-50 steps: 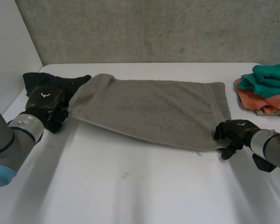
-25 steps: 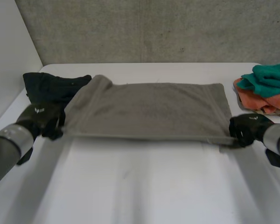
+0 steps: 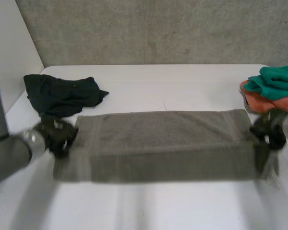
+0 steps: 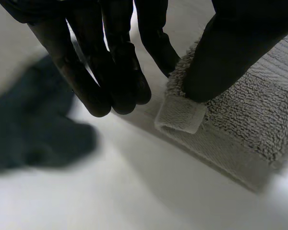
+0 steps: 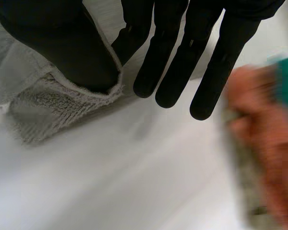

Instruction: Fold the laundry.

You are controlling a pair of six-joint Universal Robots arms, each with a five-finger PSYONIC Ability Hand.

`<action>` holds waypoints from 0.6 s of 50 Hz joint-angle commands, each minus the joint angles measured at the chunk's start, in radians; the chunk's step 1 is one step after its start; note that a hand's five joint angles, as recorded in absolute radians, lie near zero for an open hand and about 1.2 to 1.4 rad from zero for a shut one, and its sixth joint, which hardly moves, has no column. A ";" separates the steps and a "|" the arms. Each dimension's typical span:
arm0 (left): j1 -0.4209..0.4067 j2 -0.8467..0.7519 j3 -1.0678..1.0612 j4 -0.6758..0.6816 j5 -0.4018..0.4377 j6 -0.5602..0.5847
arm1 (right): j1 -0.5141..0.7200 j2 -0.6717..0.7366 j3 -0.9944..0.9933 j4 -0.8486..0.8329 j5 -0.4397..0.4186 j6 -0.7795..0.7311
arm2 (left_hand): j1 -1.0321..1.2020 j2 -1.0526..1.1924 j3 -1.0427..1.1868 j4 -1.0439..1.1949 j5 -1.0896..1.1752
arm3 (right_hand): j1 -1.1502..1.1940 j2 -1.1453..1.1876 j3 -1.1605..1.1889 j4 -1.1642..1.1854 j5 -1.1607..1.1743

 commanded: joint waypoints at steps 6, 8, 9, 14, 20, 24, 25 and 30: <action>-0.031 0.039 0.624 0.453 -0.106 -0.356 | 0.111 -0.159 -0.377 -0.675 -0.026 0.445 | 0.241 0.198 0.206 0.199 0.242 | 0.262 0.215 0.205 0.200 0.210; -0.022 0.039 0.667 0.515 -0.155 -0.390 | 0.105 -0.178 -0.369 -0.809 -0.029 0.521 | 0.241 0.198 0.206 0.199 0.242 | 0.262 0.215 0.205 0.200 0.210; -0.019 0.039 0.677 0.516 -0.164 -0.390 | 0.104 -0.181 -0.363 -0.842 -0.027 0.537 | 0.241 0.198 0.206 0.199 0.242 | 0.262 0.215 0.205 0.200 0.210; 0.002 0.031 0.672 0.452 -0.160 -0.394 | 0.104 -0.178 -0.351 -0.832 -0.041 0.546 | 0.241 0.198 0.206 0.199 0.242 | 0.262 0.215 0.205 0.200 0.210; 0.036 0.048 0.504 0.401 -0.137 -0.413 | 0.101 -0.138 -0.313 -0.726 -0.091 0.546 | 0.241 0.198 0.206 0.199 0.242 | 0.262 0.215 0.205 0.200 0.210; 0.041 0.053 0.352 0.410 -0.088 -0.422 | 0.093 -0.104 -0.259 -0.680 -0.127 0.546 | 0.241 0.198 0.206 0.199 0.242 | 0.262 0.215 0.205 0.200 0.210; 0.041 0.053 0.321 0.412 -0.078 -0.420 | 0.091 -0.095 -0.244 -0.672 -0.134 0.545 | 0.241 0.198 0.206 0.199 0.242 | 0.262 0.215 0.205 0.200 0.210; 0.028 0.045 0.117 0.422 -0.029 -0.410 | 0.087 -0.032 -0.133 -0.635 -0.194 0.540 | 0.241 0.198 0.206 0.199 0.242 | 0.262 0.215 0.205 0.200 0.210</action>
